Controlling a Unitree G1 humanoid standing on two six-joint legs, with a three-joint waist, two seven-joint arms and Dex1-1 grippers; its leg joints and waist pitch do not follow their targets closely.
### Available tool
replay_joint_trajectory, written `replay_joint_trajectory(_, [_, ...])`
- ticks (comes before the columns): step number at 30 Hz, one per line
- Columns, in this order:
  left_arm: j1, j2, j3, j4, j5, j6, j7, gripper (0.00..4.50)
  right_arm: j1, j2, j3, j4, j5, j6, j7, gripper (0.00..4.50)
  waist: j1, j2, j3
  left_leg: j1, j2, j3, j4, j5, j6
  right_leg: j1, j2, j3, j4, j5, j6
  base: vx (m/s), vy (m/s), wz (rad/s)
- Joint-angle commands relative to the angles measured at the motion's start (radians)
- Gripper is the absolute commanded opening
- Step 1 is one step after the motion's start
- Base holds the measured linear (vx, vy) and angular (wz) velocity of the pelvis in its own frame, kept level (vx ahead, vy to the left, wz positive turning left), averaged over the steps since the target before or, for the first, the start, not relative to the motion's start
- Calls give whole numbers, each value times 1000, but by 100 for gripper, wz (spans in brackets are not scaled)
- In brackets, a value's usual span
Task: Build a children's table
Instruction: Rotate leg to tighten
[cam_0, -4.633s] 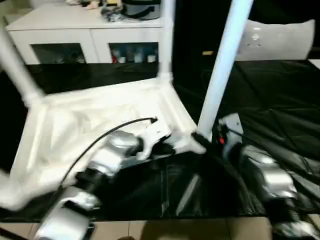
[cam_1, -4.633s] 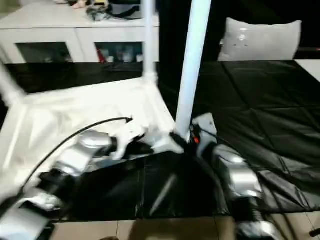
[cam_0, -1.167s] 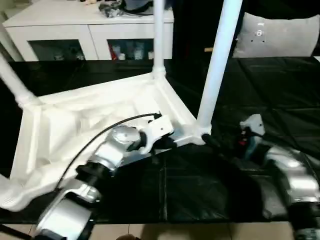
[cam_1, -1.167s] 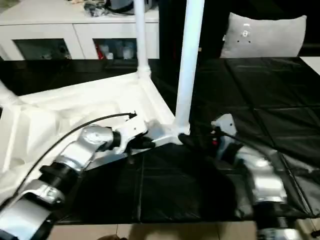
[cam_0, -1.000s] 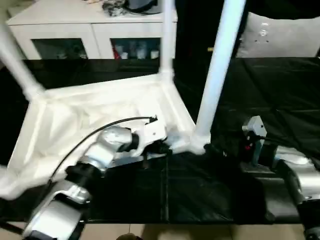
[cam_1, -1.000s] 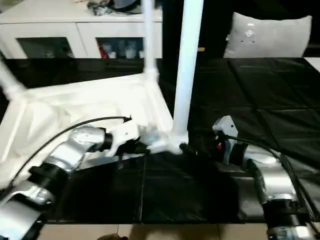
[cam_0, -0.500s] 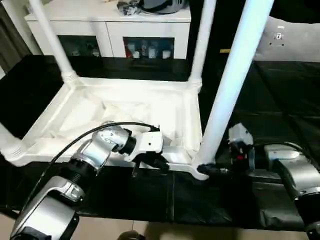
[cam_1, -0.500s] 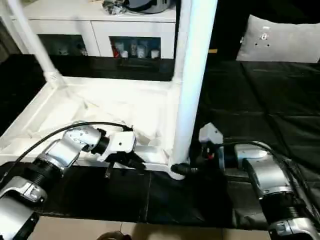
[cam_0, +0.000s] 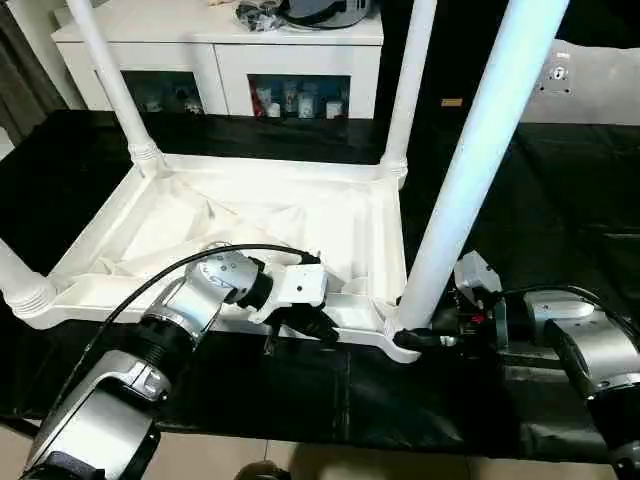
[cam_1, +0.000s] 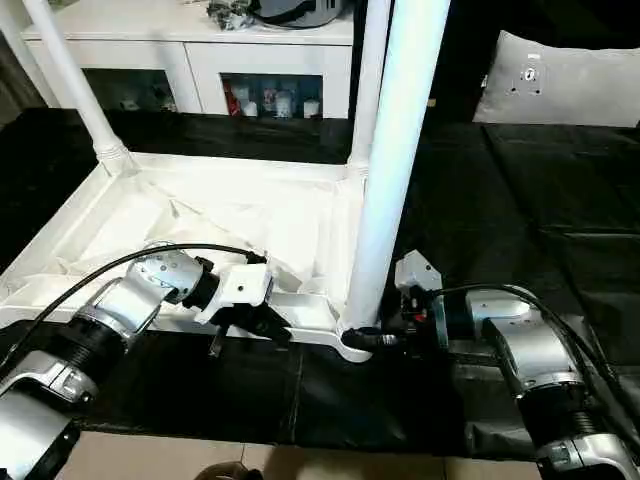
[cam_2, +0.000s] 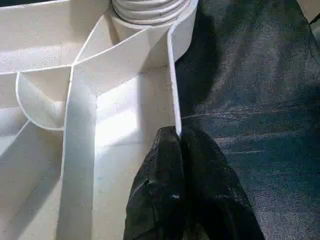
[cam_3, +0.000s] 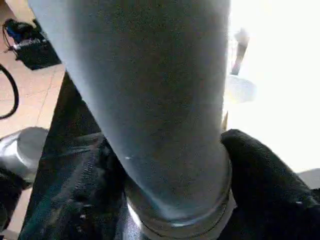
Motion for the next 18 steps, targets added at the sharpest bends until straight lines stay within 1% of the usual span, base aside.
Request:
replay_joint_trajectory(1, [24, -11, -37, -3, 13, 26, -24, 0, 13, 21, -5, -44, 52, 36, 27, 268, -6, -20, -61, 19, 74, -25, -56, -91, 115, 41, -102, 51, -60, 2, -241, 0, 0, 0])
replay_joint_trajectory(2, [28, -14, -30, -9, 6, 37, -17, 0, 19, 30, -11, -53, 59, 44, 12, 266, -5, -21, -60, 18, 75, -25, -56, -92, 117, 41, -103, 51, -61, -6, -241, 0, 0, 0])
replay_joint_trajectory(3, [34, -23, -14, -22, -7, 75, 4, 0, 27, 49, -21, -68, 73, 73, -22, 264, -4, -18, -60, 19, 75, -25, -56, -96, 114, 39, -103, 50, -62, -21, -237, 0, 0, 0])
replay_joint_trajectory(4, [38, -40, 5, -29, -11, 117, 51, 0, 29, 72, -29, -75, 73, 97, -75, 263, -6, -19, -59, 19, 74, -26, -57, -100, 108, 39, -102, 50, -64, -34, -235, 0, 0, 0])
replay_joint_trajectory(5, [38, -40, 5, -29, -11, 117, 51, 0, 29, 72, -29, -75, 73, 97, -75, 263, -8, -18, -58, 21, 76, -26, -60, -102, 103, 38, -101, 51, -64, -39, -234, 0, 0, 0])
replay_joint_trajectory(6, [39, -53, 18, -34, -12, 147, 85, 0, 30, 89, -35, -80, 73, 116, -113, 262, -9, -18, -56, 19, 75, -26, -60, -108, 100, 37, -102, 51, -66, -52, -235, 0, 0, 0])
replay_joint_trajectory(7, [41, -65, 28, -36, -13, 169, 117, 0, 27, 104, -40, -78, 67, 134, -155, 262, -14, -18, -53, 21, 73, -25, -63, -132, 84, 35, -101, 51, -71, -96, -233, 0, 0, 0])
replay_joint_trajectory(8, [42, -77, 36, -39, -10, 187, 147, 0, 21, 123, -47, -68, 51, 144, -209, 262, -19, -18, -51, 24, 72, -25, -66, -164, 67, 35, -103, 52, -80, -163, -221, 0, 0, 0])
replay_joint_trajectory(9, [42, -97, 47, -42, -4, 224, 200, 0, 7, 155, -61, -46, 25, 140, -293, 262, -20, -18, -49, 25, 71, -26, -68, -178, 58, 34, -105, 52, -83, -199, -213, 0, 0, 0])
replay_joint_trajectory(10, [41, -117, 58, -45, 2, 263, 251, 0, -8, 188, -78, -21, 4, 136, -377, 262, -26, -22, -44, 27, 70, -27, -72, -208, 37, 30, -106, 53, -93, -271, -196, 0, 0, 0])
replay_joint_trajectory(11, [40, -131, 66, -48, 7, 292, 288, 0, -17, 210, -92, -6, -11, 135, -434, 262, -36, -20, -41, 27, 68, -31, -78, -231, 13, 31, -107, 53, -94, -327, -183, 0, 0, 0])
replay_joint_trajectory(12, [34, -156, 79, -44, 14, 332, 348, 0, -30, 237, -103, 16, -34, 137, -509, 261, -50, -19, -38, 29, 68, -34, -82, -265, -6, 29, -105, 51, -98, -371, -172, 0, 0, 0])
replay_joint_trajectory(13, [29, -180, 91, -43, 20, 368, 398, 0, -38, 259, -112, 27, -49, 144, -568, 261, -56, -19, -36, 31, 66, -36, -83, -283, -9, 29, -106, 50, -103, -393, -166, 0, 0, 0])
replay_joint_trajectory(14, [24, -200, 101, -41, 25, 397, 439, 0, -45, 278, -120, 36, -61, 150, -619, 261, -63, -19, -35, 36, 66, -35, -84, -299, -13, 27, -106, 53, -109, -406, -160, 0, 0, 0])
replay_joint_trajectory(15, [18, -222, 112, -39, 31, 424, 481, 0, -54, 297, -128, 47, -72, 146, -669, 261, -68, -21, -35, 36, 66, -35, -84, -303, -15, 28, -106, 54, -109, -406, -159, 0, 0, 0])
replay_joint_trajectory(16, [12, -240, 117, -35, 39, 439, 517, 0, -59, 313, -135, 60, -82, 120, -707, 261, -75, -20, -34, 34, 63, -36, -85, -310, -15, 30, -105, 54, -111, -414, -158, 0, 0, 0])
replay_joint_trajectory(17, [10, -251, 117, -35, 43, 444, 532, 0, -61, 320, -136, 66, -86, 103, -718, 261, -76, -21, -38, 36, 62, -34, -82, -302, -10, 29, -107, 56, -114, -406, -154, 0, 0, 0])
replay_joint_trajectory(18, [10, -258, 115, -39, 46, 444, 537, 0, -61, 325, -138, 68, -84, 94, -718, 295, -75, -22, -40, 32, 61, -33, -81, -274, 3, 32, -106, 58, -113, -364, -156, 0, 0, 0])
